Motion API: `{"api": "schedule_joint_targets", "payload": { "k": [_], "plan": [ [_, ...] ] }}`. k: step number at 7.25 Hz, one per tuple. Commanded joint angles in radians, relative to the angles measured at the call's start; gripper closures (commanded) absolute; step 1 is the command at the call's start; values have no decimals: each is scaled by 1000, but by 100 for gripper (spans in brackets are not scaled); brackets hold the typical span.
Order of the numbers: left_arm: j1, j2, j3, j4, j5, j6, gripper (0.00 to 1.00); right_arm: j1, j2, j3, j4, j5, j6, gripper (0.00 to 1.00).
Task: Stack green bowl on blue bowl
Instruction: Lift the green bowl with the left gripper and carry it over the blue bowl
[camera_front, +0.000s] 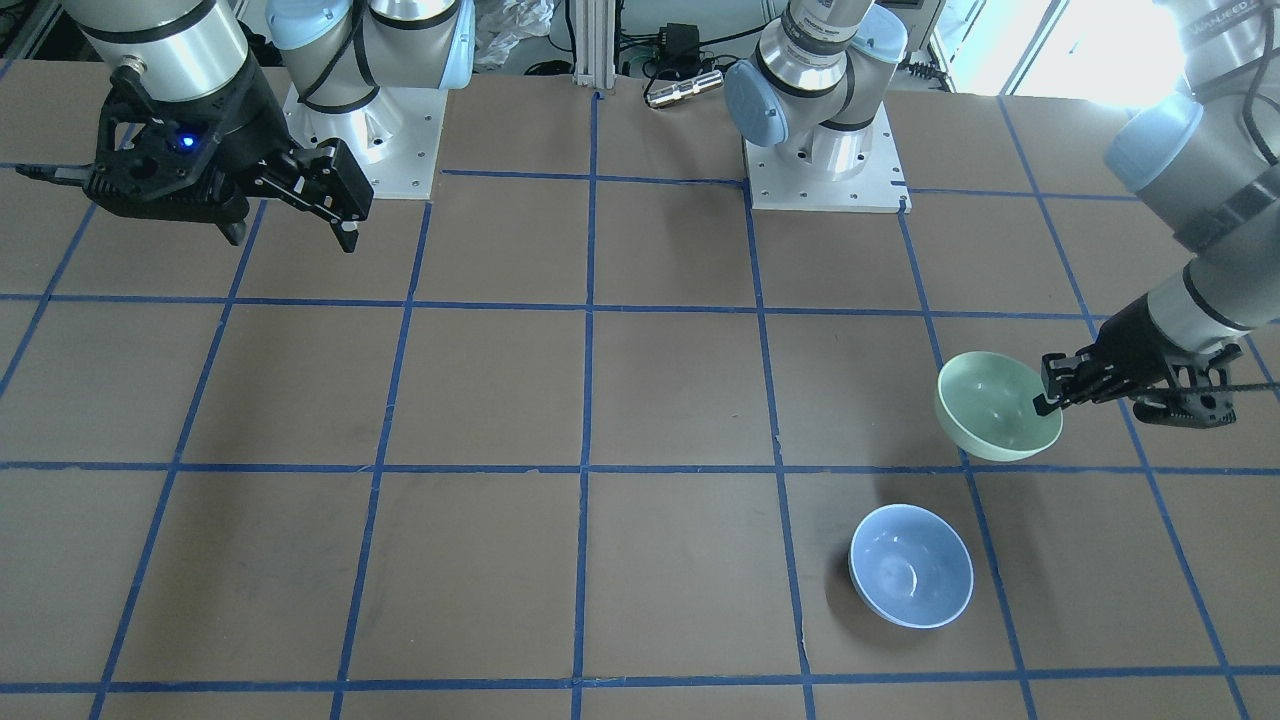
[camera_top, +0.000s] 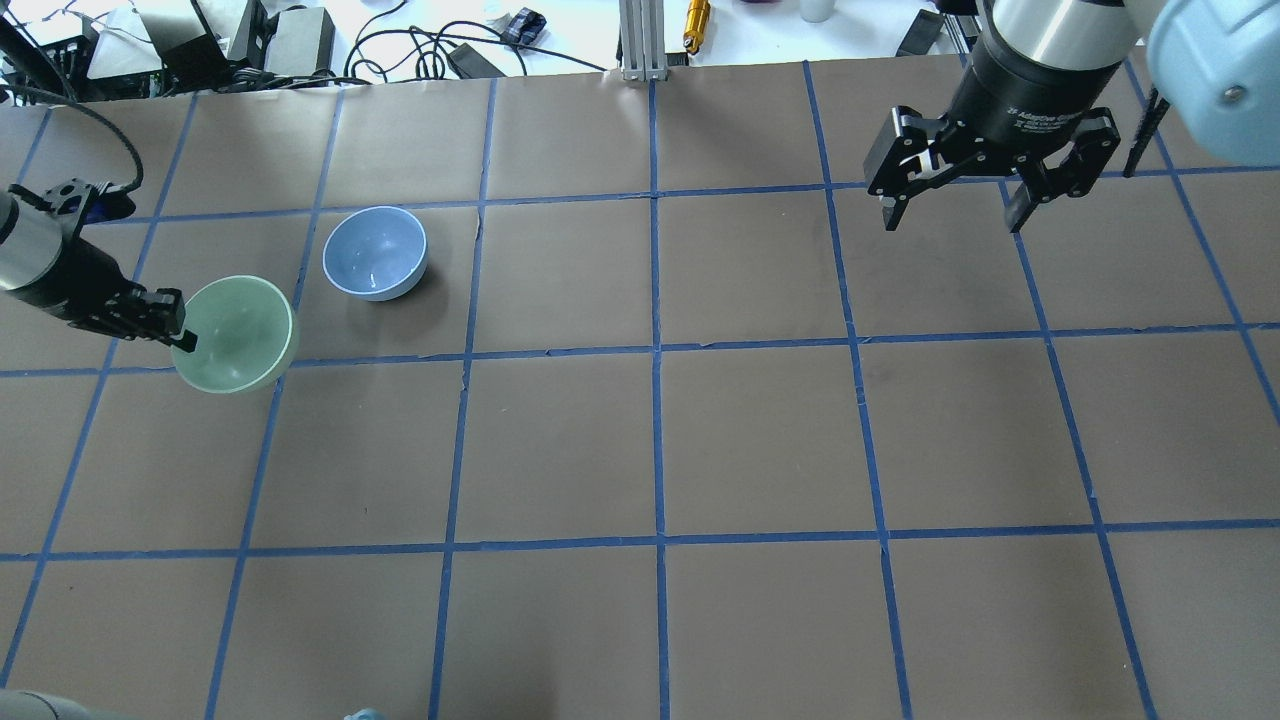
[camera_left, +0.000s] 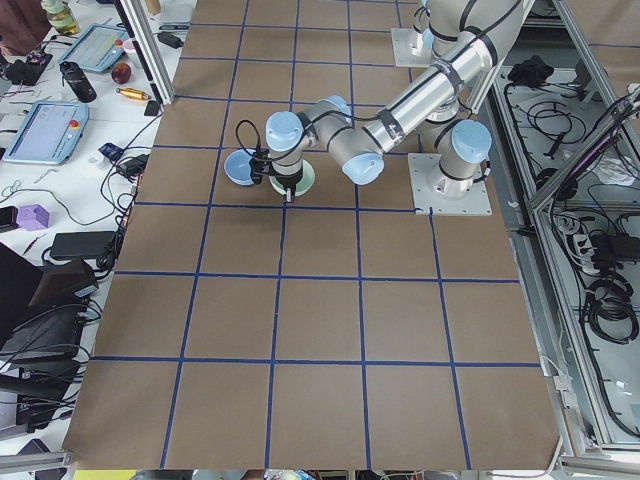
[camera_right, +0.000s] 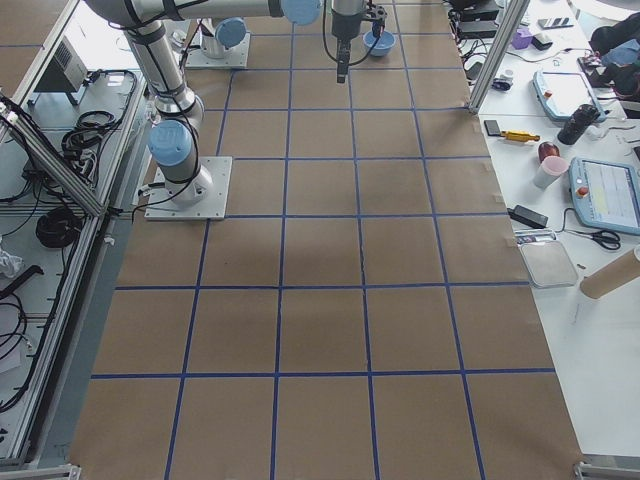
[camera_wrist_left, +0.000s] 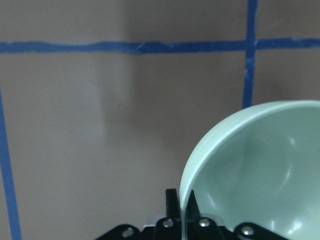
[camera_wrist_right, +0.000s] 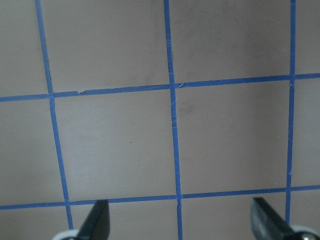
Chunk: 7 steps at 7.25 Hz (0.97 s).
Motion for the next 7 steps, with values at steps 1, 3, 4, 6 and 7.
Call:
{"api": "schedule_joint_targets", "payload": {
  "k": [1, 3, 4, 6, 7],
  "plan": [
    [-110, -107, 201, -59, -10, -159, 100, 0, 0, 0, 0, 0, 0, 0],
    [-161, -211, 326, -76, -10, -226, 100, 0, 0, 0, 0, 0, 0, 0],
    [-187, -244, 349, -75, -10, -279, 100, 0, 0, 0, 0, 0, 0, 0],
    [-220, -274, 354, -73, 8, -295, 100, 0, 0, 0, 0, 0, 0, 0],
    [-220, -288, 348, -70, 10, -292, 100, 0, 0, 0, 0, 0, 0, 0]
  ]
}}
